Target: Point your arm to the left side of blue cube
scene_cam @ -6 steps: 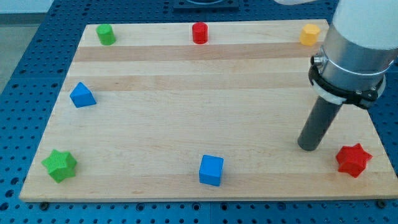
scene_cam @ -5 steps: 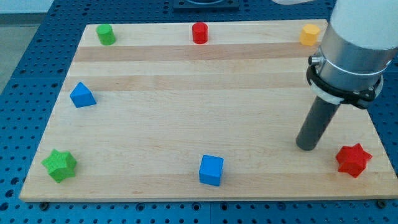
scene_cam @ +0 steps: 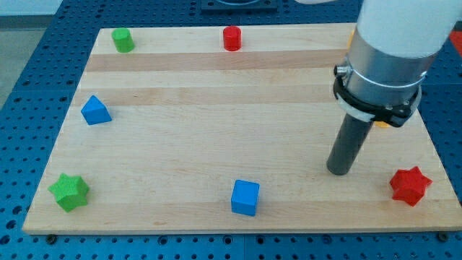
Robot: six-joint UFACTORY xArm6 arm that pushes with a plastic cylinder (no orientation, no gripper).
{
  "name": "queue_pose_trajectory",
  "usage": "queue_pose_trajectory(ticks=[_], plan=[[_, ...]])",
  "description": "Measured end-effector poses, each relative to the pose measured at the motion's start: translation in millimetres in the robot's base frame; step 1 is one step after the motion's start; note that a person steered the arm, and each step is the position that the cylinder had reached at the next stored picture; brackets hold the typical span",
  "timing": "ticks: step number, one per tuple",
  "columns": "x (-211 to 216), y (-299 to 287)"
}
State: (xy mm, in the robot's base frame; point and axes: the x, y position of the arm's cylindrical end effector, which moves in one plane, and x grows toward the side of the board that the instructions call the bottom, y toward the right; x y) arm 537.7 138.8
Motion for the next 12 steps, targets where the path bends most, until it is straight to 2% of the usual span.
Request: queue_pose_trajectory(ticks=[4,9,12], plan=[[-9.4,-68.2],[-9.4,-184.6],[28.3,-194.2]])
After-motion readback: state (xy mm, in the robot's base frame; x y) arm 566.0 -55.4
